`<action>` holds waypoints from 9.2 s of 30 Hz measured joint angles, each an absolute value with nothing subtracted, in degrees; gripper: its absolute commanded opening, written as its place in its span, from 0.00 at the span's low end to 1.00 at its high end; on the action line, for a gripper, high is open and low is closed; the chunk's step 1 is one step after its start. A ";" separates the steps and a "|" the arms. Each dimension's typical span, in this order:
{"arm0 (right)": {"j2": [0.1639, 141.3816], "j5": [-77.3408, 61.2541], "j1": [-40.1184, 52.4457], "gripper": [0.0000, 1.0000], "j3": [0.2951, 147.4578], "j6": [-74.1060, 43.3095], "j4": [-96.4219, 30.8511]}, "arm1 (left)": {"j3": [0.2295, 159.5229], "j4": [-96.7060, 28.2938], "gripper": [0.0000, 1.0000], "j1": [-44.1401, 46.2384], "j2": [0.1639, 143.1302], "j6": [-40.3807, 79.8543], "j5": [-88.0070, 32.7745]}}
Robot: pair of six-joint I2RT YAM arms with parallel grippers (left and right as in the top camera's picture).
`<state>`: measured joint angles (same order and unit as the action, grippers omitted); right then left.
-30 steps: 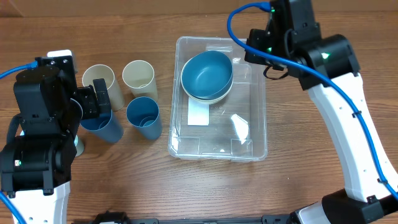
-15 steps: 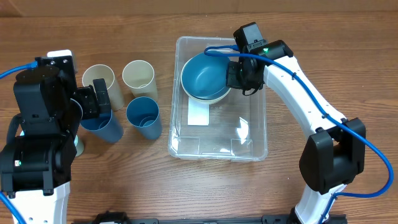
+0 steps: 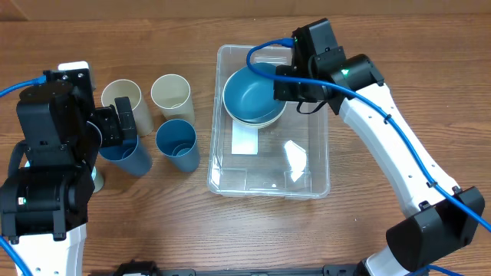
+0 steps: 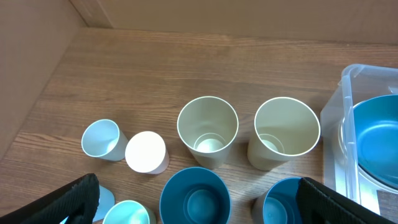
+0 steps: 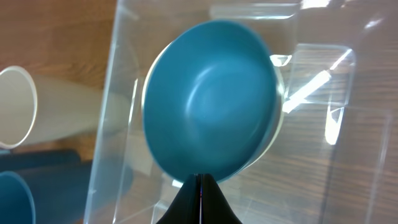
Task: Pack container
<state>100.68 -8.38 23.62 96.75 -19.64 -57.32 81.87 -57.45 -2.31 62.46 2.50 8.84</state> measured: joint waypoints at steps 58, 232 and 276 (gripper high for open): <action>90.39 -4.01 -29.23 1.00 105.32 -32.84 -70.08 | 84.55 -63.29 1.00 -10.48 63.44 14.57 19.29; 90.39 -4.25 -29.21 1.00 105.32 -33.01 -70.15 | 105.67 -60.38 0.04 -39.92 121.51 14.85 -3.92; 90.39 -4.23 -29.21 1.00 105.32 -33.01 -70.11 | 109.45 -52.95 0.24 38.28 122.48 -5.04 -5.91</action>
